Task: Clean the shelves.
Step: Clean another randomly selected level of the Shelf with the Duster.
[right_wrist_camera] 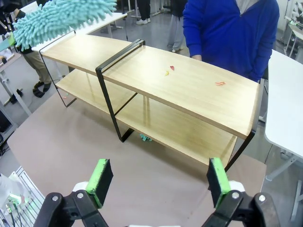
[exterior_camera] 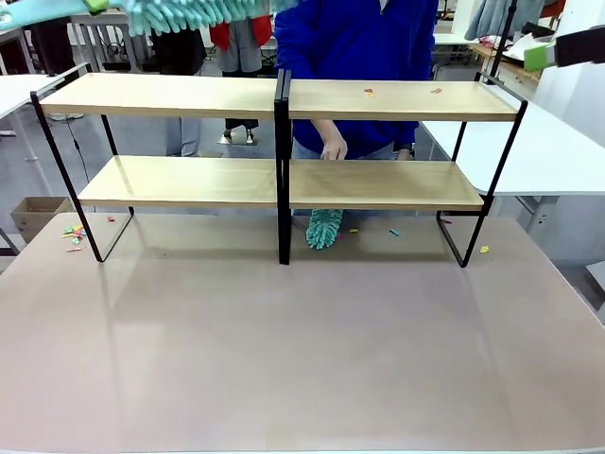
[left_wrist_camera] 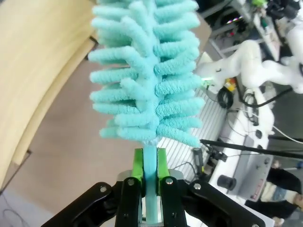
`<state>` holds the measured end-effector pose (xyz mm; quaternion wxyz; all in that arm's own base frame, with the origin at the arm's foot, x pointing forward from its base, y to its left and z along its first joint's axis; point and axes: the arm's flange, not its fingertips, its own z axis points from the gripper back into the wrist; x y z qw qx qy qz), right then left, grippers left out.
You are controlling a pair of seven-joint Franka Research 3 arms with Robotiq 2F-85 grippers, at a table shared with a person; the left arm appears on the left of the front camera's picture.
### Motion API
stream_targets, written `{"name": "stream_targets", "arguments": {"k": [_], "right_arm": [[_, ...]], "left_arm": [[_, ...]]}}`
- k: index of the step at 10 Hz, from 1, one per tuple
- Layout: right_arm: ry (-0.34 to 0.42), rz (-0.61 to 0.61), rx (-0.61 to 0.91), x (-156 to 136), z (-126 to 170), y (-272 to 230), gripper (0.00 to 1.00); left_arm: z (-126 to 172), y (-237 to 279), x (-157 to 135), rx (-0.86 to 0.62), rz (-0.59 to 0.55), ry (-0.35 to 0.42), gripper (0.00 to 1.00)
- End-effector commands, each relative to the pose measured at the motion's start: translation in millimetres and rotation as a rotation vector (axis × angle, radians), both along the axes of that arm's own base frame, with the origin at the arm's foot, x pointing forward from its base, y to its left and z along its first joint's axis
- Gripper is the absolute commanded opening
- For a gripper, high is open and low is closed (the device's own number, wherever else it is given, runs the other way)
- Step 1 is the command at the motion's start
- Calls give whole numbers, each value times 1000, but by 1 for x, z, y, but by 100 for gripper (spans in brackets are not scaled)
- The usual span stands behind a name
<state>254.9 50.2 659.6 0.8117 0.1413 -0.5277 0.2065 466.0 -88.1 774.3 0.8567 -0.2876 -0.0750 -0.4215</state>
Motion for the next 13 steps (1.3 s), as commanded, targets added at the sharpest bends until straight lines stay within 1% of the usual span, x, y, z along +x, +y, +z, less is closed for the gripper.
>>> {"name": "stream_targets", "arguments": {"k": [1, 2, 3, 4, 5, 6, 7, 8, 9, 10, 11, 12, 13], "right_arm": [[1, -1, 2, 1, -1, 0, 100], [1, -1, 2, 1, -1, 0, 100], [1, -1, 2, 1, -1, 0, 100], [1, -1, 2, 1, -1, 0, 100], [1, -1, 2, 1, -1, 0, 100], [1, -1, 2, 1, -1, 0, 100], [1, -1, 2, 1, -1, 0, 100], [1, -1, 2, 1, -1, 0, 100], [1, -1, 2, 1, -1, 0, 100], [1, -1, 2, 1, -1, 0, 100], [1, -1, 2, 1, -1, 0, 100], [1, -1, 2, 1, -1, 0, 100], [1, -1, 2, 1, -1, 0, 100]], "left_arm": [[7, 11, -18, 47, 40, -40, 12], [0, 0, 0, 0, 0, 0, 12], [13, -32, -5, -2, 62, 70, 12], [21, -72, 6, 46, 276, 189, 12], [31, -104, 18, 76, 326, 262, 12], [36, -130, 32, 43, 433, 288, 12], [41, -150, 38, 44, 507, 324, 12], [38, -173, 39, 46, 529, 313, 12], [33, -189, 43, 20, 622, 339, 12], [22, -202, 51, 10, 595, 284, 12], [14, -182, 28, 26, 545, 348, 12], [14, -182, 28, 26, 545, 348, 12], [9, -198, 39, 10, 580, 341, 12]]}}
